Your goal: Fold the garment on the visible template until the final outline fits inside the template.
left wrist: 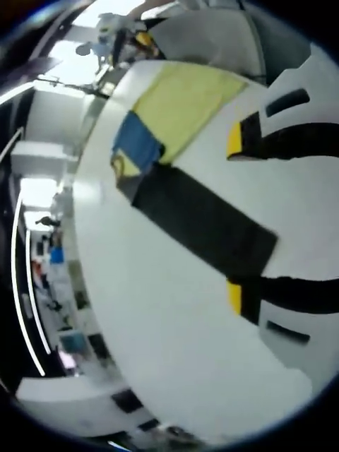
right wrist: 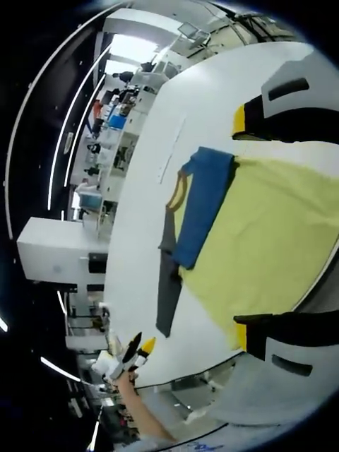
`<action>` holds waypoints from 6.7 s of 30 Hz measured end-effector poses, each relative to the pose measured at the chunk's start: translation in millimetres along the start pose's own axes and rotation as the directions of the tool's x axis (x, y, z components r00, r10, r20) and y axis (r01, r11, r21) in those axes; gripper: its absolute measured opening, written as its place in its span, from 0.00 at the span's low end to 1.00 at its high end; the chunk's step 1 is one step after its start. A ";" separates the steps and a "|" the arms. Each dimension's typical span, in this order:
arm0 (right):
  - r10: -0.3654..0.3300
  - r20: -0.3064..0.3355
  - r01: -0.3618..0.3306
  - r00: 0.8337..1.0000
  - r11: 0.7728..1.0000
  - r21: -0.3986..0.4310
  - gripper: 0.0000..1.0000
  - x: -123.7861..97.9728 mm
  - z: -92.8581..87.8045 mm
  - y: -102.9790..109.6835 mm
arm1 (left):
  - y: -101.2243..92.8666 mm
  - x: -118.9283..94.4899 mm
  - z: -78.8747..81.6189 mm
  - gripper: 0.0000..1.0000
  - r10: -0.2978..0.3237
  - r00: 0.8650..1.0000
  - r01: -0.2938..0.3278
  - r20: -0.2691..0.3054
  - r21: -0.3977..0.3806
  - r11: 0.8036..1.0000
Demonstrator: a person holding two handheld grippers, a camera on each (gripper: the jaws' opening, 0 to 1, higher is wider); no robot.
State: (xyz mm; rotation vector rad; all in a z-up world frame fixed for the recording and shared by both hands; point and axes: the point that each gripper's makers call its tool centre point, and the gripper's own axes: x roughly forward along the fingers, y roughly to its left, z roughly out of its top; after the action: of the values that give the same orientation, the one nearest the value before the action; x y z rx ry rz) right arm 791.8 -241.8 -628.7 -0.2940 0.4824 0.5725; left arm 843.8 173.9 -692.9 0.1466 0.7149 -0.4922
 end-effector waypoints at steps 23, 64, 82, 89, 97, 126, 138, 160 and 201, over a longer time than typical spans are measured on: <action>-0.032 -0.013 0.032 0.999 0.999 0.005 1.00 -6.9 -10.7 -15.5 | 53.0 23.4 -34.2 0.45 0.078 0.984 -0.080 -0.160 -0.001 0.997; -0.009 0.004 0.009 1.000 1.000 -0.008 1.00 -7.1 4.0 11.5 | 75.2 44.0 -55.1 0.22 0.075 0.967 -0.101 -0.244 -0.093 0.991; 0.011 0.036 -0.012 0.999 1.000 0.015 1.00 -6.5 11.8 11.9 | 78.9 44.6 -58.8 0.18 0.087 0.962 -0.113 -0.260 -0.088 0.990; -0.001 0.029 0.000 1.000 1.000 0.009 1.00 -8.8 8.2 7.8 | 78.9 44.9 -58.5 0.15 0.099 0.963 -0.125 -0.250 -0.091 0.988; 0.023 0.030 -0.023 0.999 1.000 0.015 1.00 -5.3 8.9 5.3 | 72.2 45.9 -58.4 0.02 0.089 0.967 -0.119 -0.237 -0.117 0.986; 0.084 0.015 -0.084 0.996 0.996 -0.029 1.00 -5.6 0.7 7.7 | 88.4 15.2 -15.2 0.00 0.218 0.959 -0.255 -0.179 -0.220 0.941; 0.081 0.004 -0.081 0.997 0.996 -0.025 1.00 -18.9 -9.0 2.9 | 96.6 3.9 13.4 0.00 0.265 0.955 -0.286 -0.133 -0.175 0.942; 0.092 0.005 -0.092 0.996 0.996 0.006 1.00 -31.5 -24.5 1.0 | 60.4 -1.9 67.4 0.00 0.229 0.971 -0.236 -0.060 -0.167 0.957; 0.104 0.044 -0.104 0.994 0.994 0.012 1.00 -63.7 -39.4 -36.6 | -45.8 30.5 151.2 0.00 0.172 0.985 -0.171 -0.001 -0.105 0.980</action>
State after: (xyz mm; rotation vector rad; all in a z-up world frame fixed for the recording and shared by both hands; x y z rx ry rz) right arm 752.4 -315.1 -624.8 -0.2432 0.4616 0.6755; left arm 931.1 77.7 -597.9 0.1063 0.7117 -0.2896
